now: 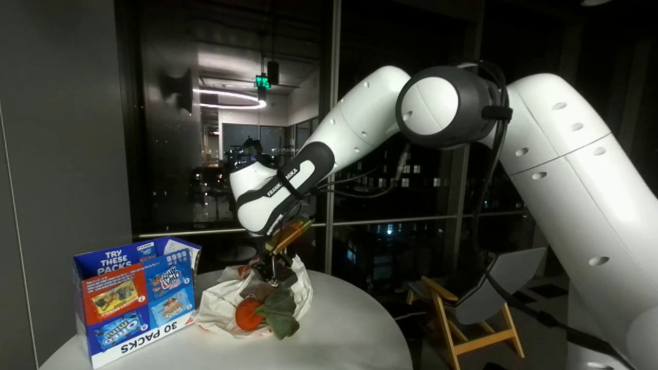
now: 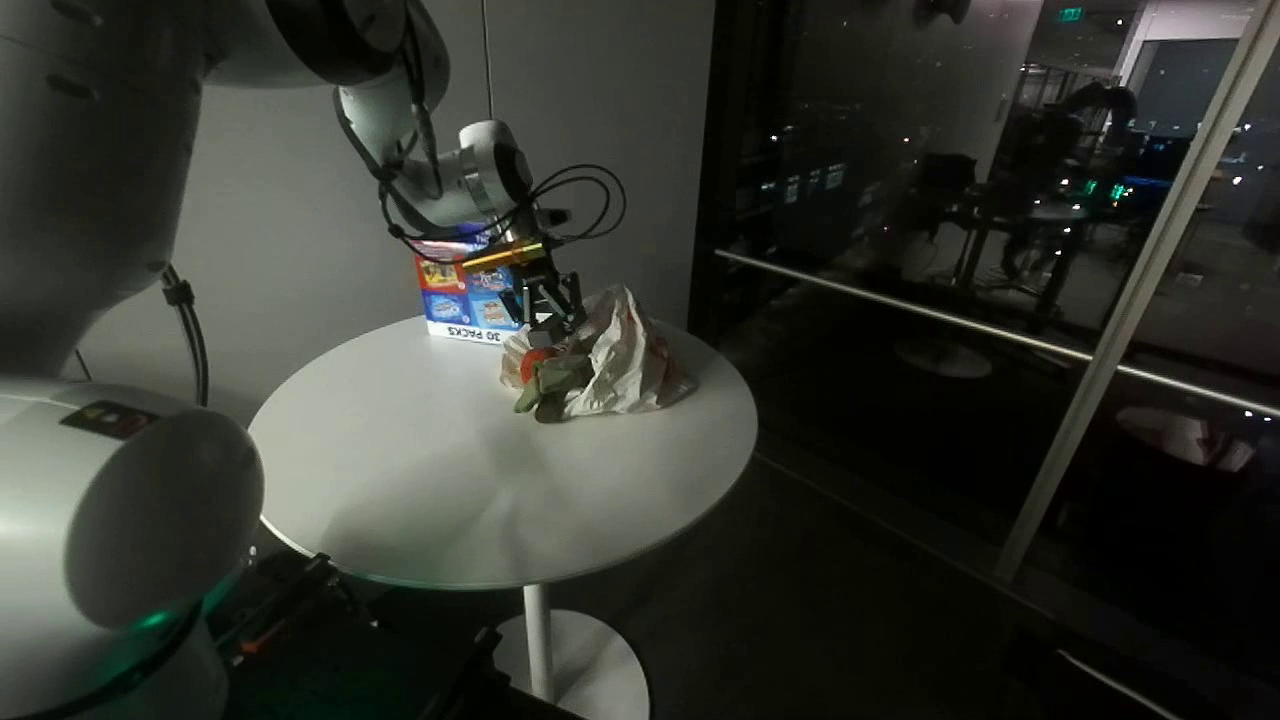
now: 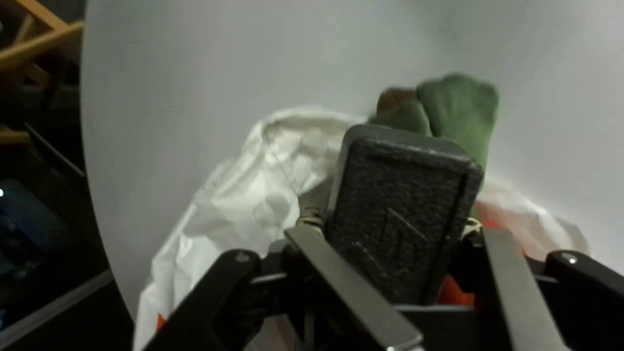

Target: Remove the objects inside the bag

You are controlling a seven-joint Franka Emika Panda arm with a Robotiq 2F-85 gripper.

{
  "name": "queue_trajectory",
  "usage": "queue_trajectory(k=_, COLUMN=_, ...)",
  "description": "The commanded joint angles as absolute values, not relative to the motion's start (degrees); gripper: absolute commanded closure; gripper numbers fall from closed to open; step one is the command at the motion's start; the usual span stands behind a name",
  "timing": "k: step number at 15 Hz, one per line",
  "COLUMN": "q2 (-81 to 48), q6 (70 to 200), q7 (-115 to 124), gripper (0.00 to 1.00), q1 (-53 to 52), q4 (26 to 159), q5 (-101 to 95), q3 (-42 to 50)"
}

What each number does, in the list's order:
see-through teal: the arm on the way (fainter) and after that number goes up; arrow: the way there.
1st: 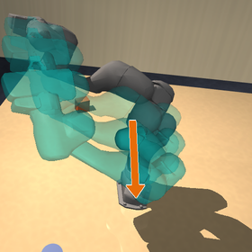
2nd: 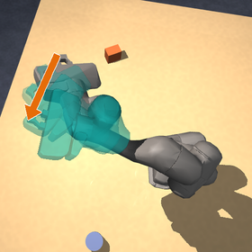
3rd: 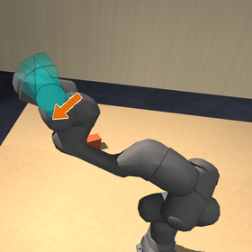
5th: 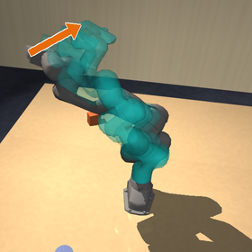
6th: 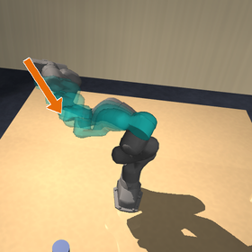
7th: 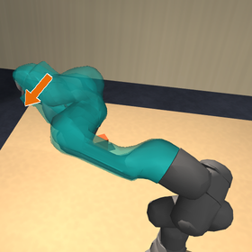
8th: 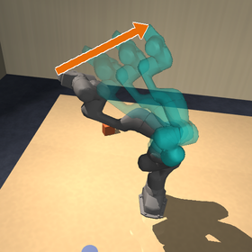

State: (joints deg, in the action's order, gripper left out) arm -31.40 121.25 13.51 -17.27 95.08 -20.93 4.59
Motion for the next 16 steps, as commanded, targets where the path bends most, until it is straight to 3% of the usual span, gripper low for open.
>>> queue_trajectory(k=1, q2=-21.2, q6=106.7, q7=9.3, gripper=0.64, q1=-15.5, q4=101.8, q5=-17.4, q3=0.6)
queue_trajectory(k=7, q2=-15.3, q6=102.6, q7=-3.2, gripper=0.64, q1=-13.7, q4=108.5, q5=-11.1, q3=-7.4)
queue_trajectory(k=16, q2=-23.0, q6=125.8, q7=-17.9, gripper=0.64, q1=-13.4, q4=111.2, q5=-0.4, q3=-15.6)
